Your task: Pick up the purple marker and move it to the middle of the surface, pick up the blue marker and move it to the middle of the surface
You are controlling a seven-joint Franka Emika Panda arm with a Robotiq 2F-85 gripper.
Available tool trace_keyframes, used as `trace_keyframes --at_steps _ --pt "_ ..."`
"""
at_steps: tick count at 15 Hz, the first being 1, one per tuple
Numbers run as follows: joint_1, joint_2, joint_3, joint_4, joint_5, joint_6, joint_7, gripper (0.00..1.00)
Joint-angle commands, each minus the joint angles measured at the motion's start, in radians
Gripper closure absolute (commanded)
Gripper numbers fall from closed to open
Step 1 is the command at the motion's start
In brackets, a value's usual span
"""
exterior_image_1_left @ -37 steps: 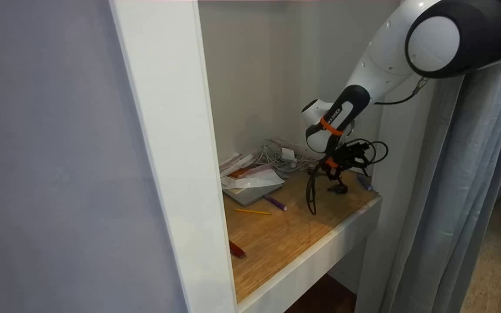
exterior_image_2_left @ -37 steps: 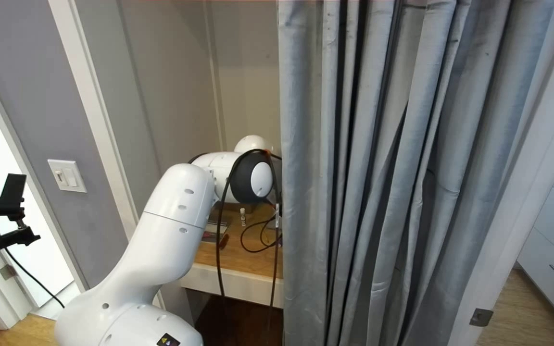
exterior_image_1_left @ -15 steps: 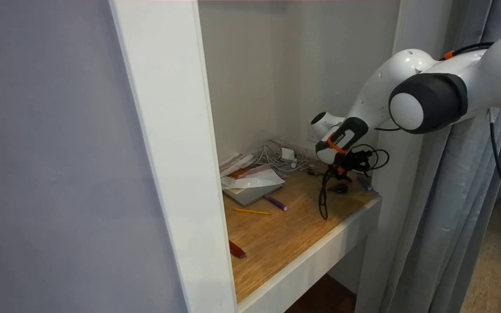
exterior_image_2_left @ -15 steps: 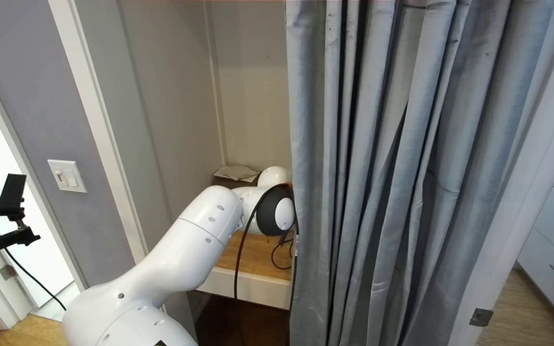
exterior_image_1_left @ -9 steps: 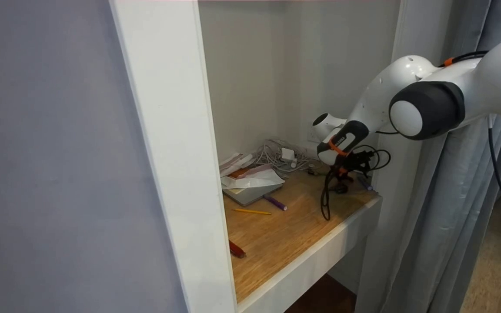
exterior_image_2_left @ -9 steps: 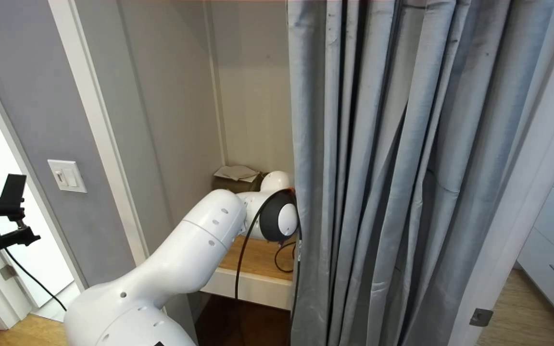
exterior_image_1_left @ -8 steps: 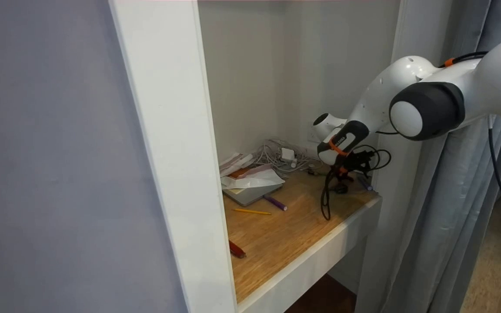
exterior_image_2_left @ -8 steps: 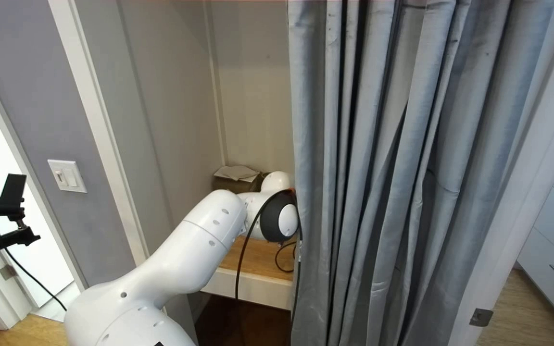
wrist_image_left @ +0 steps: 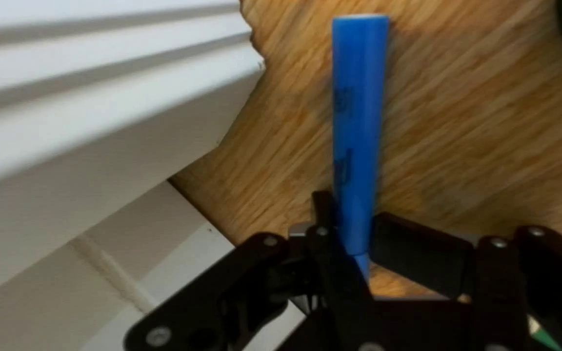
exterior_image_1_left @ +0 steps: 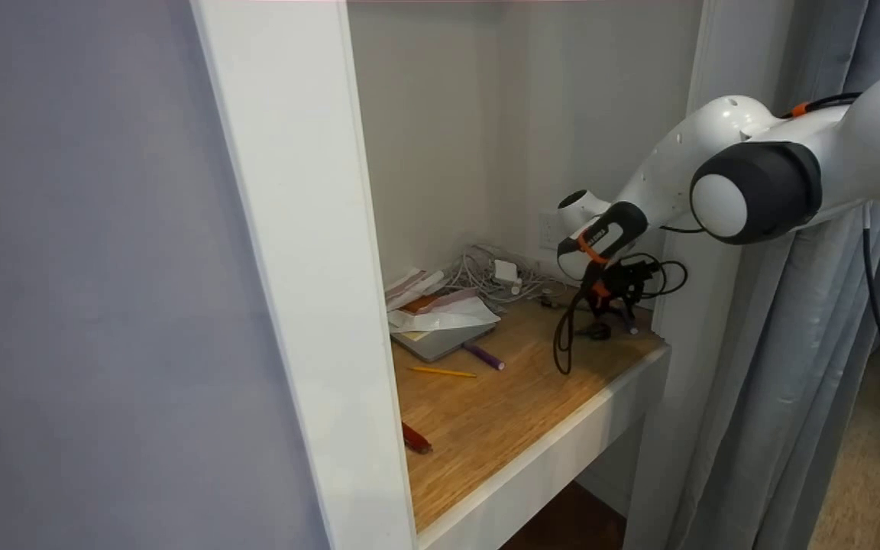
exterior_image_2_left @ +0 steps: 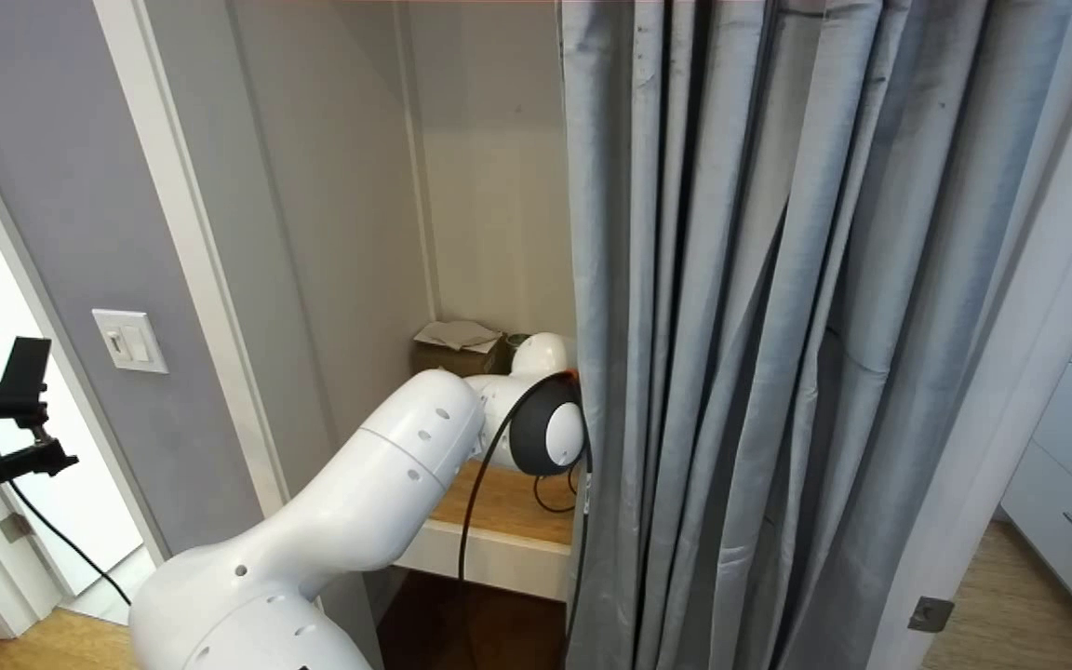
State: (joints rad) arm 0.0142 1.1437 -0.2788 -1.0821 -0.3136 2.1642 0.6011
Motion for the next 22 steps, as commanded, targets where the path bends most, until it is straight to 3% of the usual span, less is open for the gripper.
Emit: trace_keyframes --at_steps 1,2,9,10,14,16,17,19,22 --pt "-0.03 0.002 0.034 0.02 0.064 0.007 -0.072 0.88" --pt "-0.033 -0.003 0.035 0.014 0.072 0.012 -0.083 0.92" --pt "-0.056 -0.021 0.069 0.002 0.144 0.033 -0.152 0.84" --pt "-0.061 -0.027 0.076 -0.004 0.155 0.035 -0.163 0.75" --pt "-0.079 -0.039 0.103 -0.016 0.194 0.041 -0.207 0.58" --pt "-0.085 -0.041 0.109 -0.019 0.207 0.039 -0.221 0.64" --pt "-0.087 -0.041 0.11 -0.02 0.212 0.038 -0.227 0.78" --pt "-0.092 -0.045 0.115 -0.022 0.22 0.037 -0.235 0.92" --pt "-0.097 -0.059 0.122 -0.03 0.234 0.03 -0.24 0.89"
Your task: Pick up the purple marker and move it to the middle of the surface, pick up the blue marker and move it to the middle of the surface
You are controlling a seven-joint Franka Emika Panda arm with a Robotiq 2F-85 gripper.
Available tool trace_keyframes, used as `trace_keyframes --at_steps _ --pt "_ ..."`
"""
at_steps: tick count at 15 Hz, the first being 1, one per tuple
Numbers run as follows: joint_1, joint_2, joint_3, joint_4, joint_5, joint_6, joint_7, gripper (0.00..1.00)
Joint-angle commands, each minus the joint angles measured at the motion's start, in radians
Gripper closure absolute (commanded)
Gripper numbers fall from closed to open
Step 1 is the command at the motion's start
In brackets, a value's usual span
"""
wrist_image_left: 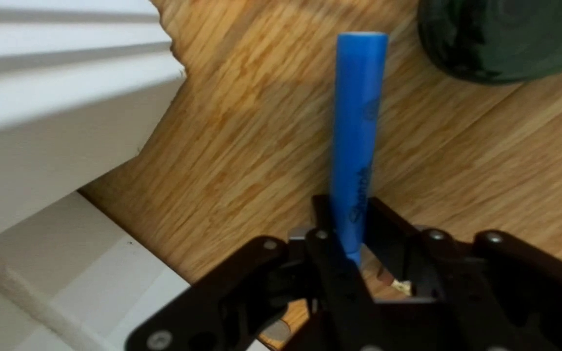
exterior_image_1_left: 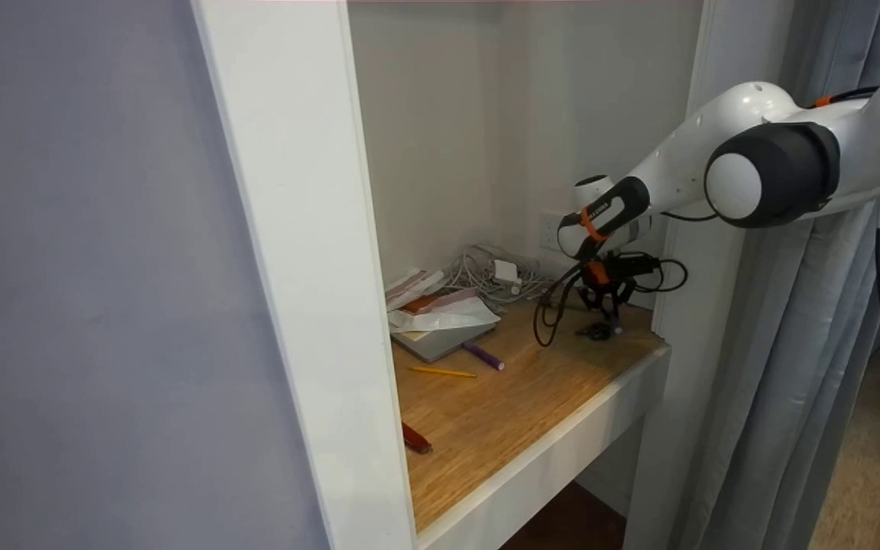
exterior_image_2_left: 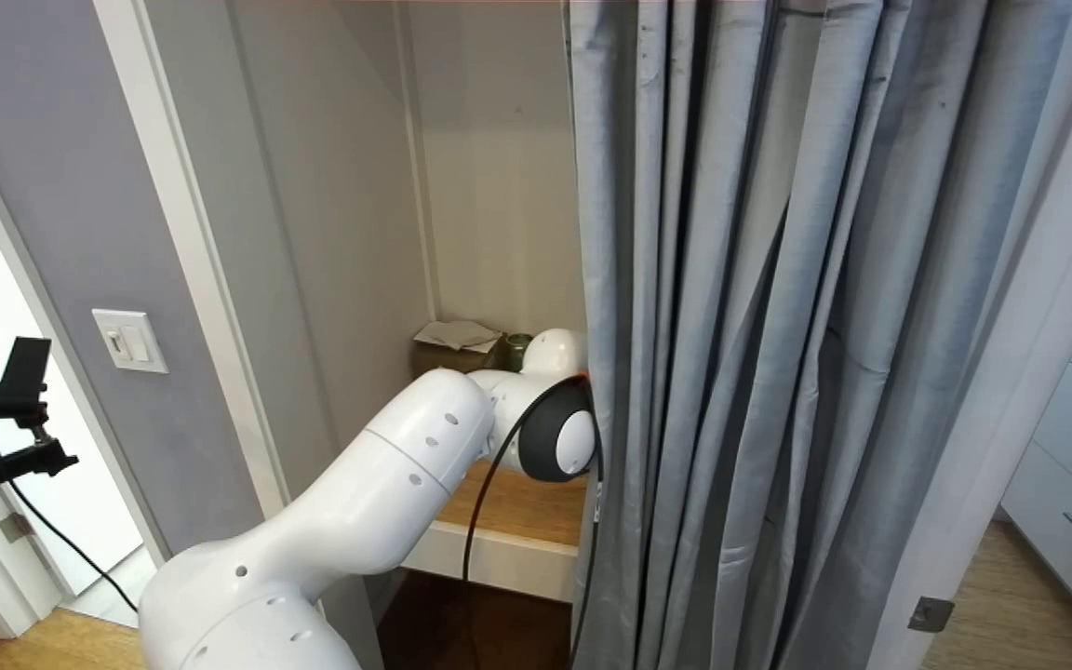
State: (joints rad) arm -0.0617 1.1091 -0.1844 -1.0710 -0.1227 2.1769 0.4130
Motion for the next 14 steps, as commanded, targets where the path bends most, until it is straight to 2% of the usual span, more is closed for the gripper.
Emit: trace_keyframes --at_steps 1,2,8,10,14 --pt "-0.022 -0.034 0.029 -0.048 0.047 0.014 -0.051 0.89" --pt "-0.019 -0.054 0.024 -0.066 0.045 0.013 -0.044 0.91" --pt "0.013 -0.215 0.027 -0.251 0.045 0.061 -0.067 0.9" --pt "0.037 -0.281 0.029 -0.333 0.031 0.113 -0.081 0.9" --pt "0.079 -0.403 0.082 -0.496 0.036 0.239 -0.165 0.9"
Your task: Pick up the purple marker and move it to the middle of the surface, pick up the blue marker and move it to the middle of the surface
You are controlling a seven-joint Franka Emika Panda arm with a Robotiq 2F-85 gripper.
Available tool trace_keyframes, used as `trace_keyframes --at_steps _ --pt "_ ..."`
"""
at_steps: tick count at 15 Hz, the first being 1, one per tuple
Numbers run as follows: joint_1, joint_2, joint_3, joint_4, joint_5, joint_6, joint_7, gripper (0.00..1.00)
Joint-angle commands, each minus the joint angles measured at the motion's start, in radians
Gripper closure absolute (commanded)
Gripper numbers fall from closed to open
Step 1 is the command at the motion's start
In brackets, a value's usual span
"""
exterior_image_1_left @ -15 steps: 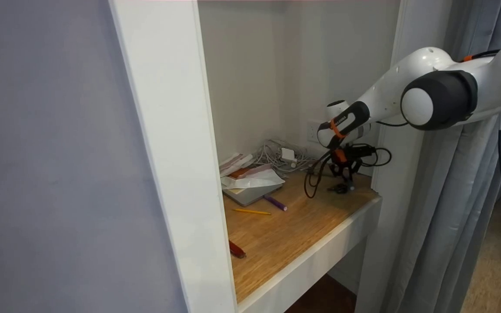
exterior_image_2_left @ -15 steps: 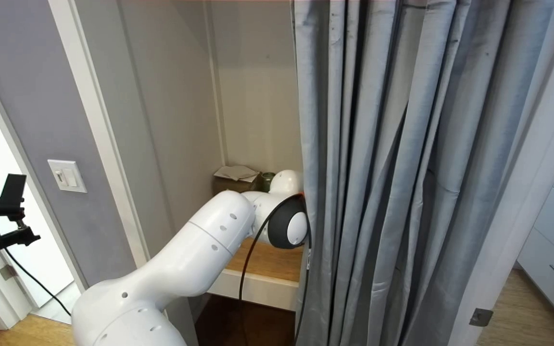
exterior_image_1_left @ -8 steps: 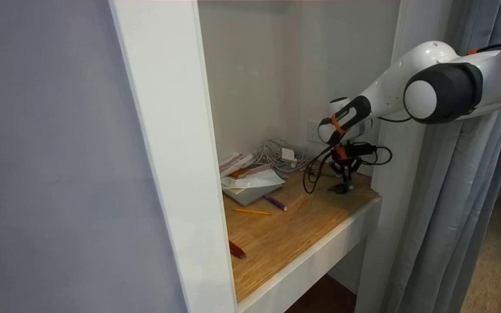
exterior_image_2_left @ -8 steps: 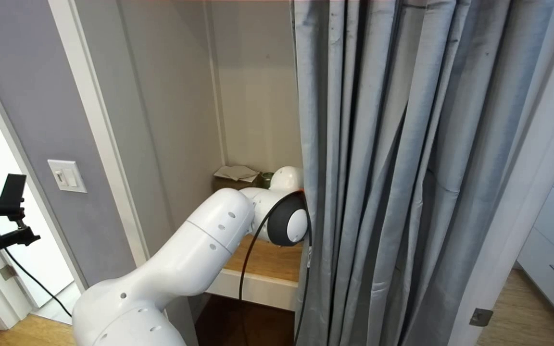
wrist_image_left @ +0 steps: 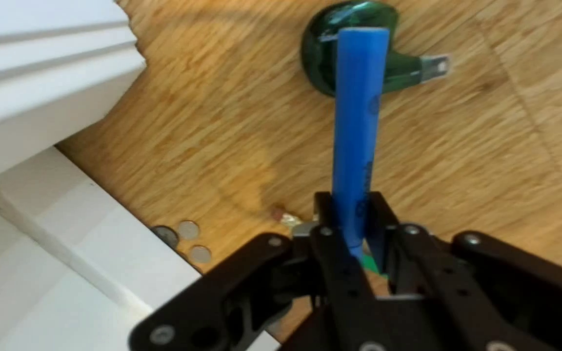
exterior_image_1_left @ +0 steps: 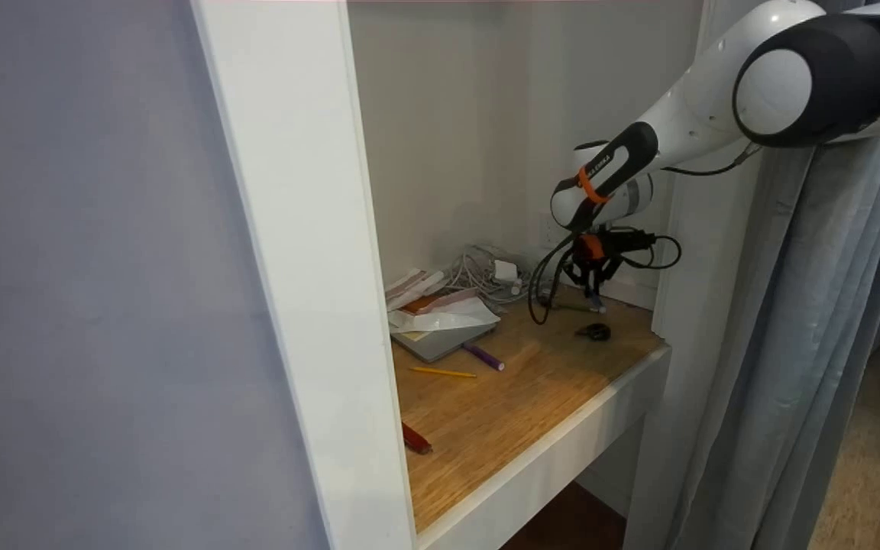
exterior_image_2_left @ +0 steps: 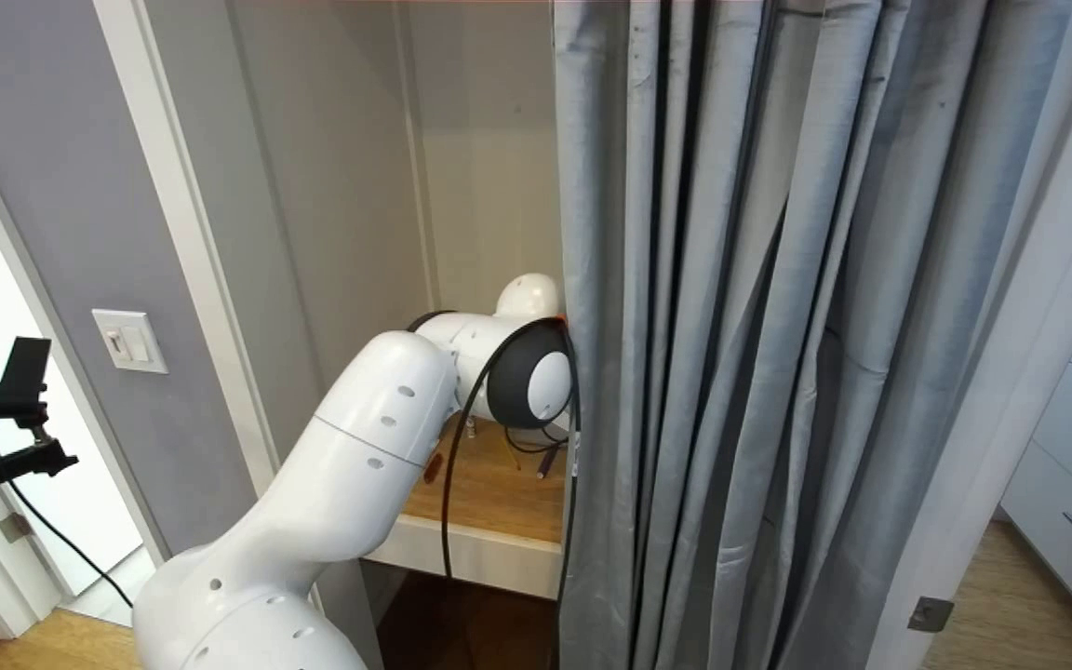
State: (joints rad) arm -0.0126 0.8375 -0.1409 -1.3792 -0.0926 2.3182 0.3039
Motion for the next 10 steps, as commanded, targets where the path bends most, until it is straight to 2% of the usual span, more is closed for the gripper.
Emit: trace_keyframes --at_steps 1,5,7,8,9,10 --pt "0.037 -0.155 0.059 -0.222 0.01 0.128 -0.081 0.9" --pt "0.088 -0.214 0.111 -0.327 -0.021 0.271 -0.178 0.9" --pt "0.092 -0.227 0.15 -0.357 -0.01 0.318 -0.246 0.9" --pt "0.1 -0.178 0.12 -0.277 0.001 0.263 -0.191 0.92" --pt "0.106 -0.181 0.127 -0.285 0.002 0.27 -0.194 0.81" --pt "0.11 -0.18 0.125 -0.285 0.001 0.269 -0.192 0.81"
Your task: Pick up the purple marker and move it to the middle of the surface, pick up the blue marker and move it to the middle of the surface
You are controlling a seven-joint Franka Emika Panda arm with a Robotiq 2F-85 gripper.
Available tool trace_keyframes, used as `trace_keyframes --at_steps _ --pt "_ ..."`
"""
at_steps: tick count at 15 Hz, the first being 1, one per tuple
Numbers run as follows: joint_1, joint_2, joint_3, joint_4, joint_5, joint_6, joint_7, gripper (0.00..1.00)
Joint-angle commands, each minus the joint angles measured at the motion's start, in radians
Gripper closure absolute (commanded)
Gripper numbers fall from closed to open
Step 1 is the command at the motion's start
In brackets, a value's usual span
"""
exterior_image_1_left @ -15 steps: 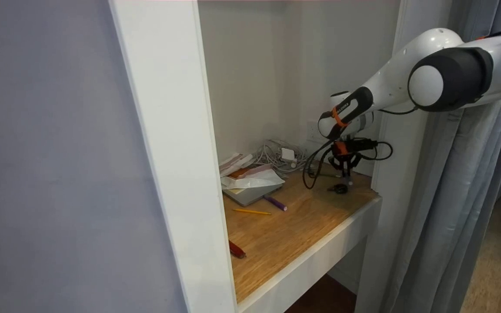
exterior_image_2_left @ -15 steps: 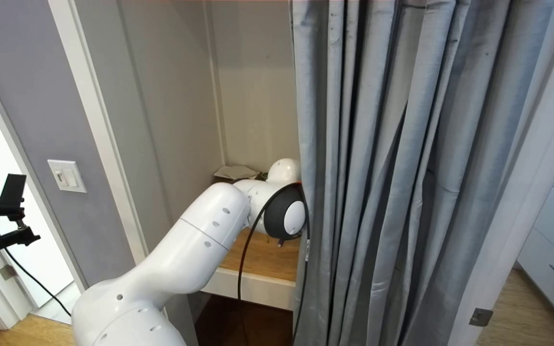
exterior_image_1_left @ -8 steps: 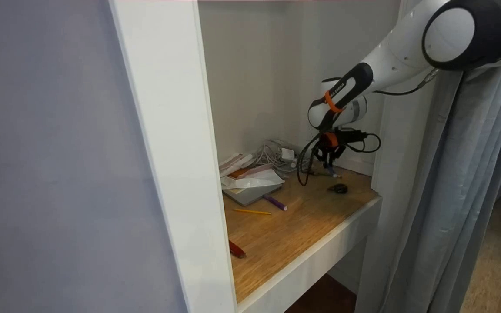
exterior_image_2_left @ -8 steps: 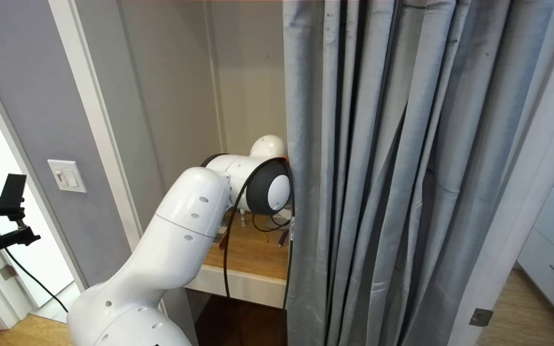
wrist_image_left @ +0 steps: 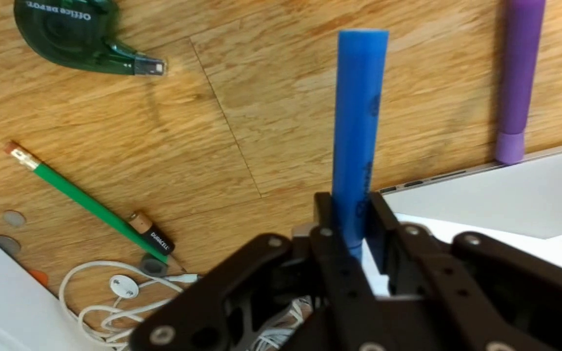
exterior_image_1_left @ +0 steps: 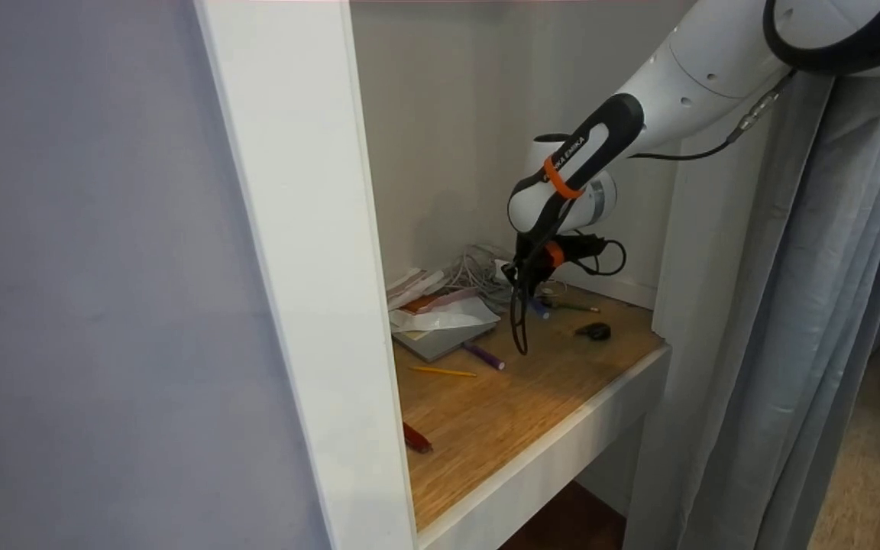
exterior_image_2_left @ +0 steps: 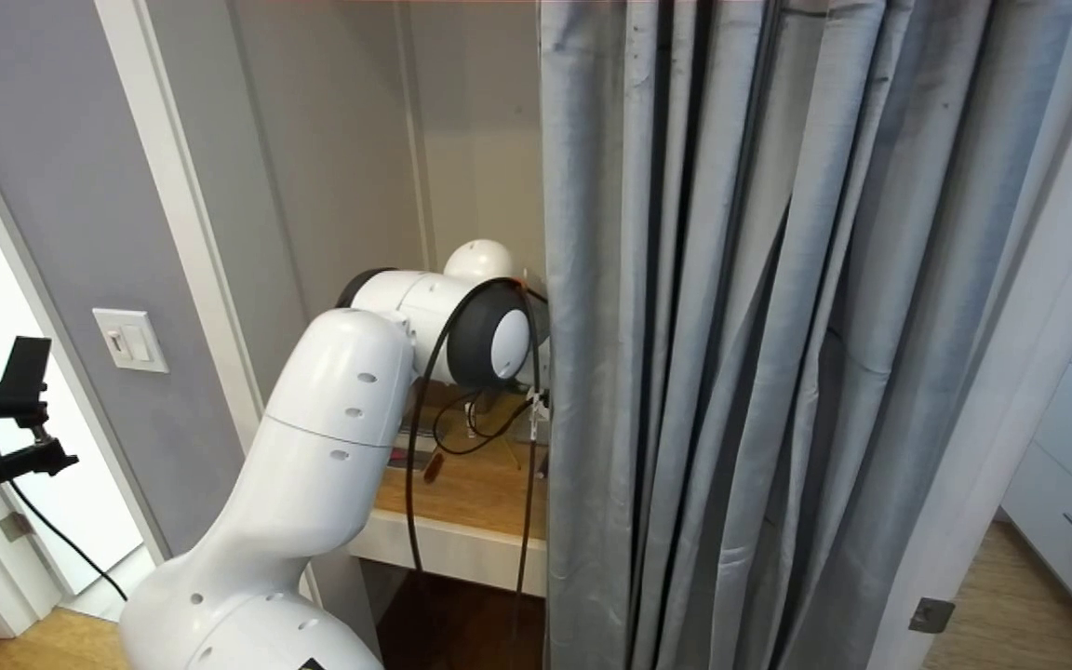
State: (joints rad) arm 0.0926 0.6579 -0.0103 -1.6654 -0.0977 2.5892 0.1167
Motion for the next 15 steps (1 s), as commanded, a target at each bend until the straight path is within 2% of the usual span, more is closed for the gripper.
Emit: trace_keyframes --at_steps 1,5,6,7,15 --pt "0.003 0.0 -0.008 0.001 0.006 -0.002 -0.004 0.81" --pt "-0.005 0.0 -0.013 0.001 0.006 -0.002 -0.005 0.81" --pt "-0.008 0.011 -0.001 0.014 0.008 -0.008 -0.026 0.93" --pt "-0.015 0.022 0.02 0.026 0.015 -0.02 -0.06 0.94" --pt "-0.01 0.096 0.084 0.097 0.008 -0.121 -0.206 0.94"
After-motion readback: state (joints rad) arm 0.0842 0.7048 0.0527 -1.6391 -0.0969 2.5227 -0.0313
